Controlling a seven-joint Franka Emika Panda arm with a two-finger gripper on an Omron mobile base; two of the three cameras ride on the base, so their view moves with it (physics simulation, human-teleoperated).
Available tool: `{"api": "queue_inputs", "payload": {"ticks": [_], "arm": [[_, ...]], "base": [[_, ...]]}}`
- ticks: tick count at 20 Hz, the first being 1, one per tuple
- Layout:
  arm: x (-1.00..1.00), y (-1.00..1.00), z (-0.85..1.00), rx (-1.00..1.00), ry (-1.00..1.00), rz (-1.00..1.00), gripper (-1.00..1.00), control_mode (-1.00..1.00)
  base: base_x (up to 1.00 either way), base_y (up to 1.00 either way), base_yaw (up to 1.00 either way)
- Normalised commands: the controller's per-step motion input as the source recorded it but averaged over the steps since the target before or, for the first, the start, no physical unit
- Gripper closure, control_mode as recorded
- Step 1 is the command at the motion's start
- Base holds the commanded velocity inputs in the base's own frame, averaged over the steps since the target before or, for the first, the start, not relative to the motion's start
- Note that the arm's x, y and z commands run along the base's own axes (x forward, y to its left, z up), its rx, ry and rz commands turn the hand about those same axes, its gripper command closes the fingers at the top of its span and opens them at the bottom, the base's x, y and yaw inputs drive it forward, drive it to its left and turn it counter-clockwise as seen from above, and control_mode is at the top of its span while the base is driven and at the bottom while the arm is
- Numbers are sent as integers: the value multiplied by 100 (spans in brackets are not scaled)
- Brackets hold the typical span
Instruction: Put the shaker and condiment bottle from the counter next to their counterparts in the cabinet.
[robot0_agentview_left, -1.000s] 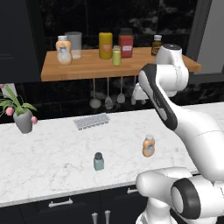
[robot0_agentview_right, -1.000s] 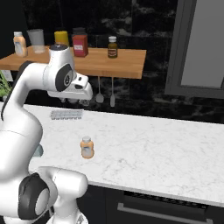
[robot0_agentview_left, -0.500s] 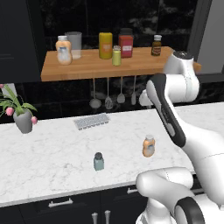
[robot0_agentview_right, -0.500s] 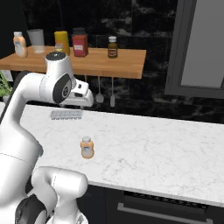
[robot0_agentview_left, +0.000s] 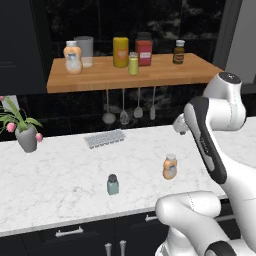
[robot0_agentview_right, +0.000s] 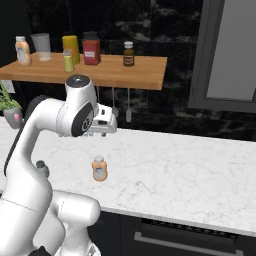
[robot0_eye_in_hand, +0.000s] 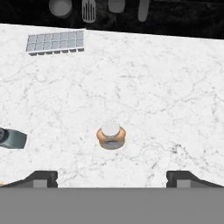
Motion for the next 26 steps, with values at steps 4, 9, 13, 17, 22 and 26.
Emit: {"api": "queue_inputs", "payload": {"ticks": [4, 9, 13, 17, 22, 26], "arm": [[0, -42, -34, 4, 3, 14, -100, -100], [0, -30, -55, 3, -3, 16, -100, -100], [0, -19, -48, 1, -5, 20, -100, -100], [0, -23, -39, 8, 1, 17, -100, -100], [1, -30, -41, 14, -5, 20, -100, -100], [16, -14, -20, 6, -22, 26, -100, -100]], "base": [[0, 0, 0], [0, 0, 0], [0, 0, 0], [0, 0, 0], [0, 0, 0], [0, 0, 0]]}}
